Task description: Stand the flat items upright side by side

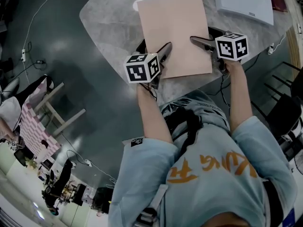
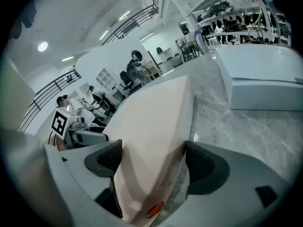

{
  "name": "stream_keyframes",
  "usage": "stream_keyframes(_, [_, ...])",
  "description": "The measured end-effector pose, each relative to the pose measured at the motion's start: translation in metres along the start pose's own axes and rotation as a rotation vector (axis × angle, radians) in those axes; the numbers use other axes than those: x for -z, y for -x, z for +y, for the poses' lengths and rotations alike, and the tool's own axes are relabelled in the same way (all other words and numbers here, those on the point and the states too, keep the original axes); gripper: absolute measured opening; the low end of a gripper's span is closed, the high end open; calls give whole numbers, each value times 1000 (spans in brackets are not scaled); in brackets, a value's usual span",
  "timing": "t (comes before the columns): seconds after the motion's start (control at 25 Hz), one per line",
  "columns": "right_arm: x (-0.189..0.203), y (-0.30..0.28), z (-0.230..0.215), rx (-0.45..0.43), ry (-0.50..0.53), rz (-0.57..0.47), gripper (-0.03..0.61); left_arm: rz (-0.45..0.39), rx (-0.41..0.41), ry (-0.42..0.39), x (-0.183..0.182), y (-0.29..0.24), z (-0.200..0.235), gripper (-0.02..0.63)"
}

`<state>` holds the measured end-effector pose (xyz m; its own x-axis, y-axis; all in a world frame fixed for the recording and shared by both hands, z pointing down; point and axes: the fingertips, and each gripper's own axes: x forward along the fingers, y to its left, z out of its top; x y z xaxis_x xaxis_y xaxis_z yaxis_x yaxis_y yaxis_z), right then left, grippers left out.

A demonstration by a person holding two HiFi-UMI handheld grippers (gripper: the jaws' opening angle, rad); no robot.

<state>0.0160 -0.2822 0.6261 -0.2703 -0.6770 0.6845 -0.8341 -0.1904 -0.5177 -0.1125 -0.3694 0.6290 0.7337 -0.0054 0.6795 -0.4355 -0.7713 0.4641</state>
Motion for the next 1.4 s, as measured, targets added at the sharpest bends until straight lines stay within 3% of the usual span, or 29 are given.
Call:
stream_keyframes(0.72, [-11,36,31,40,228,-113,405,-123,-45,-128,-6,35,-26,448])
stream_keyframes(1.4, [5,92,82,56,517,-238,385,-264,-194,-246,19,99,-69,439])
